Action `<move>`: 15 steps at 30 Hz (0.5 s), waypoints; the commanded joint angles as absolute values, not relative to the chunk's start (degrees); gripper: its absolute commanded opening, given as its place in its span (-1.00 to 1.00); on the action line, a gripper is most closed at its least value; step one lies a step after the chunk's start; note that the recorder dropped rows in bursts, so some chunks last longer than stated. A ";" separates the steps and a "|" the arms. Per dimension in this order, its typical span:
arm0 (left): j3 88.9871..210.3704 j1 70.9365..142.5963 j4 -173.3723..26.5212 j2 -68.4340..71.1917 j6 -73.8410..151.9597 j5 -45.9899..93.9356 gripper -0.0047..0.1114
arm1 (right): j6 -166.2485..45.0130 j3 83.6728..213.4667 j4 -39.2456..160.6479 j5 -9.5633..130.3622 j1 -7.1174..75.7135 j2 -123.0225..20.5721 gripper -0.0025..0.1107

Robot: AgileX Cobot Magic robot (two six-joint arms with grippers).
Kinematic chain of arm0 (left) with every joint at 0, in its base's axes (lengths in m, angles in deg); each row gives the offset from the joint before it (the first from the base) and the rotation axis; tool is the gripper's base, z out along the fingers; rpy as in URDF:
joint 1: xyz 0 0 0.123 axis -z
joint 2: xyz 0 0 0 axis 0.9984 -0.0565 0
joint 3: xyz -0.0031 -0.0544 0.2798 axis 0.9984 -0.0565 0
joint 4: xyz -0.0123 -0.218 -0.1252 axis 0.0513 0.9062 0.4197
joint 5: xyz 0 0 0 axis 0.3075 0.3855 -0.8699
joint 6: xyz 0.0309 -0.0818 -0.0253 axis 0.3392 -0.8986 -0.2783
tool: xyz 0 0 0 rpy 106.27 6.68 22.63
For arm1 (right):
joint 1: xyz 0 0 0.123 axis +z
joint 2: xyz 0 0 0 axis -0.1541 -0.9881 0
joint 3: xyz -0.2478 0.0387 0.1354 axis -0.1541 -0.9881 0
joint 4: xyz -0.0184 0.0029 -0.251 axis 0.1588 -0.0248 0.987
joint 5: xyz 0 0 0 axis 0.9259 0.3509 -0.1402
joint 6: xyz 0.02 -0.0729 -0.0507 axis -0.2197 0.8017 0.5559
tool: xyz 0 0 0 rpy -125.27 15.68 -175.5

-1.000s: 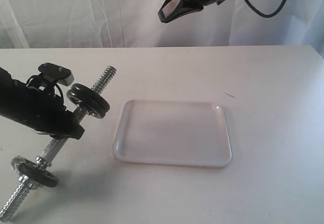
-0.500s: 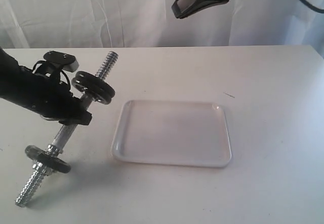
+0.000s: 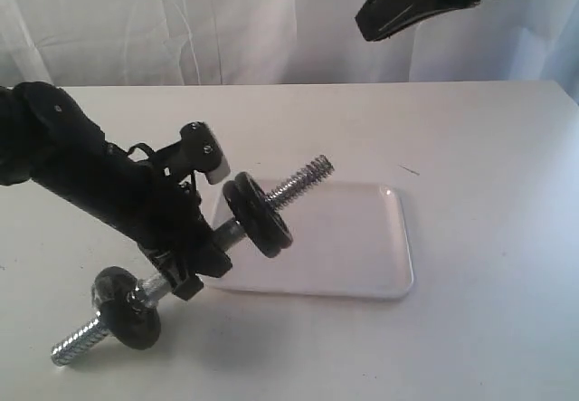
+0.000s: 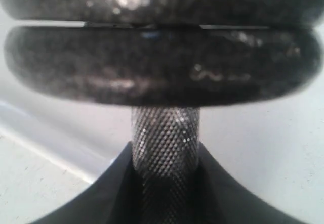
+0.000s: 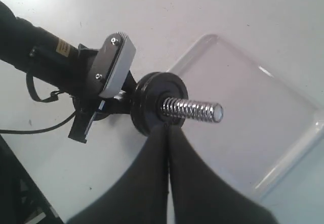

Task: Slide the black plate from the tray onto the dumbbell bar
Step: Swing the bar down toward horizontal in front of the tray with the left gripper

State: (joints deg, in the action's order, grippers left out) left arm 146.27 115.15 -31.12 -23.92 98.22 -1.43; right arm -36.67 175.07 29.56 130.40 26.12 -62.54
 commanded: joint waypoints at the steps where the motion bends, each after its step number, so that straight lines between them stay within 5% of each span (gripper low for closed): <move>1: 149.00 119.63 -22.50 -20.40 102.84 -1.67 -0.92 | -36.00 173.53 32.44 130.36 25.79 -59.49 -0.96; 15: 149.00 128.79 -23.43 -22.28 111.84 -3.11 -0.92 | -36.00 172.09 33.44 130.36 25.79 -53.05 -0.96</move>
